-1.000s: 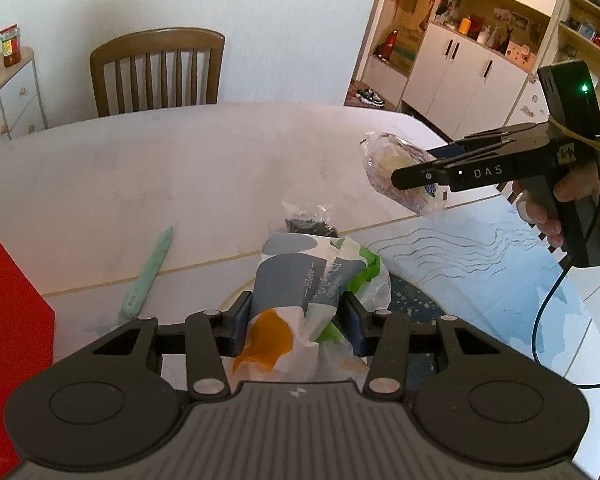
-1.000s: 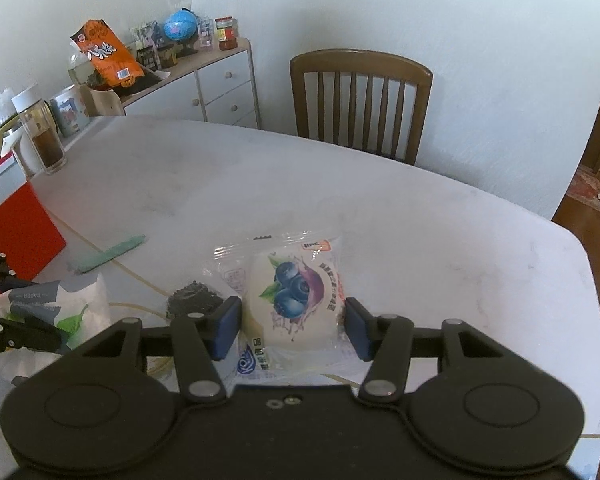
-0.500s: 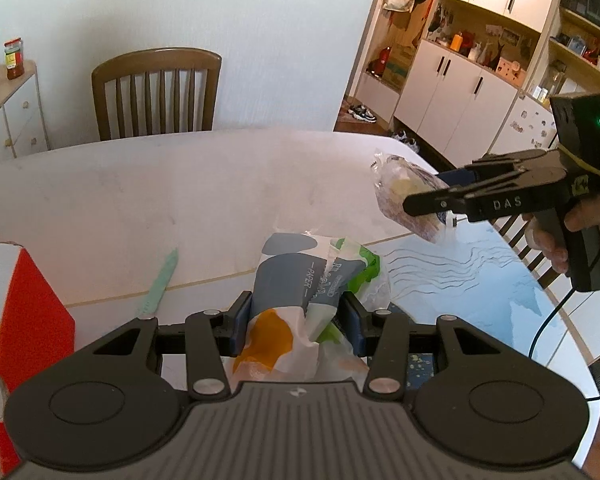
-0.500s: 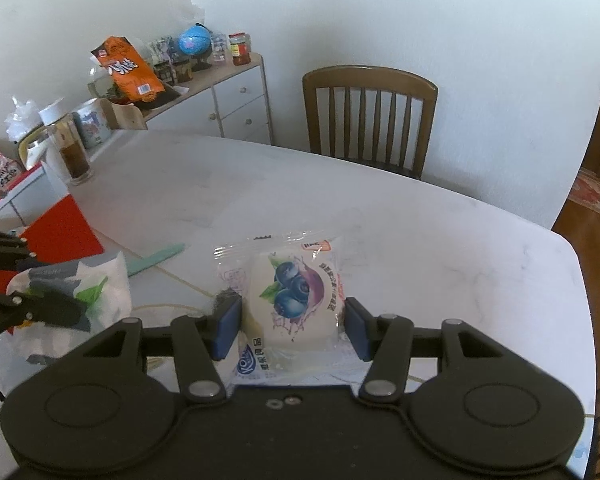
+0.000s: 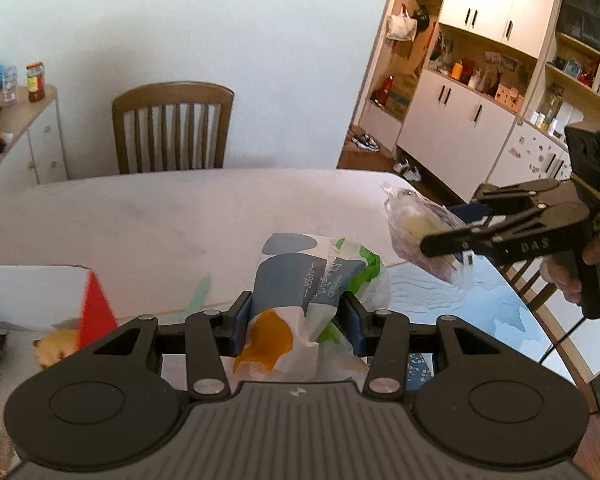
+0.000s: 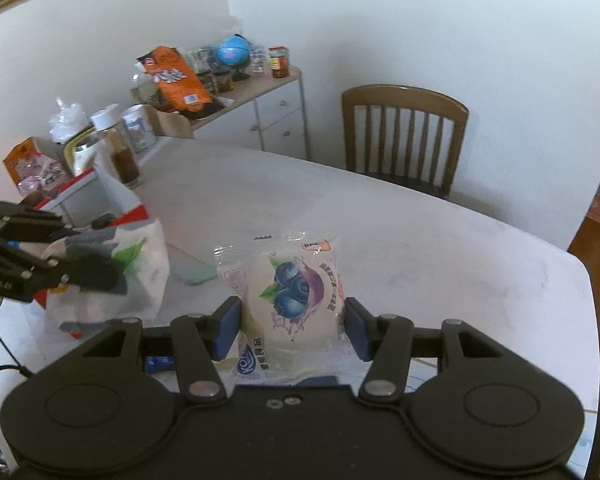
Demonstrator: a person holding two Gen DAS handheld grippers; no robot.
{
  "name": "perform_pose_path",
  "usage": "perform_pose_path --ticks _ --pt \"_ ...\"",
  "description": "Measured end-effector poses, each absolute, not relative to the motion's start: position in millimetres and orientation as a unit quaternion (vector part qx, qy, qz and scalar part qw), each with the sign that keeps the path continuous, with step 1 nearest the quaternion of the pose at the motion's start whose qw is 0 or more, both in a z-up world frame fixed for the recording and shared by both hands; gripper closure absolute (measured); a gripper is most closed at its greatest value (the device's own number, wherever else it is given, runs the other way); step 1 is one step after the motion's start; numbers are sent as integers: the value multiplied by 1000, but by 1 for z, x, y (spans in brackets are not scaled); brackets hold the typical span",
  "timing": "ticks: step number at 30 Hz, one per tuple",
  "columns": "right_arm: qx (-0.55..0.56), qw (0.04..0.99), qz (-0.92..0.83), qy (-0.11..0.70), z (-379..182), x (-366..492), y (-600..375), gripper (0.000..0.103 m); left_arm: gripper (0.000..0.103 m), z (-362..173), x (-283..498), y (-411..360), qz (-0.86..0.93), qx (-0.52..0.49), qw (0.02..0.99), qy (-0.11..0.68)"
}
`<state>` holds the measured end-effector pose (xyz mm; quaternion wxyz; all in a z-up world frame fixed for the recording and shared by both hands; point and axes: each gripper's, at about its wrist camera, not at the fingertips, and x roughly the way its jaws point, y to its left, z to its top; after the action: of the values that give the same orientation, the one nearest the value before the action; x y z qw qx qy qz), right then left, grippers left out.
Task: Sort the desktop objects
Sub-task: 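Lift both bags and carry them over the cardboard box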
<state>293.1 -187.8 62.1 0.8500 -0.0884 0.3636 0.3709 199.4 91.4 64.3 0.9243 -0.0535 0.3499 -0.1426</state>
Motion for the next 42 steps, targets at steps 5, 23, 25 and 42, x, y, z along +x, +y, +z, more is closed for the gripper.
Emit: perform_pose_path --ticks 5,23,25,42 --pt "-92 847 387 354 77 278 -169 48 58 80 188 116 -130 -56 931 338" --pt "-112 821 453 328 106 237 -62 48 57 117 141 223 -58 -51 949 305" --pt "-115 816 465 325 107 232 -44 48 57 117 139 236 -50 -53 950 305" --pt "-159 769 512 347 87 217 73 48 57 91 133 328 10 -43 941 335"
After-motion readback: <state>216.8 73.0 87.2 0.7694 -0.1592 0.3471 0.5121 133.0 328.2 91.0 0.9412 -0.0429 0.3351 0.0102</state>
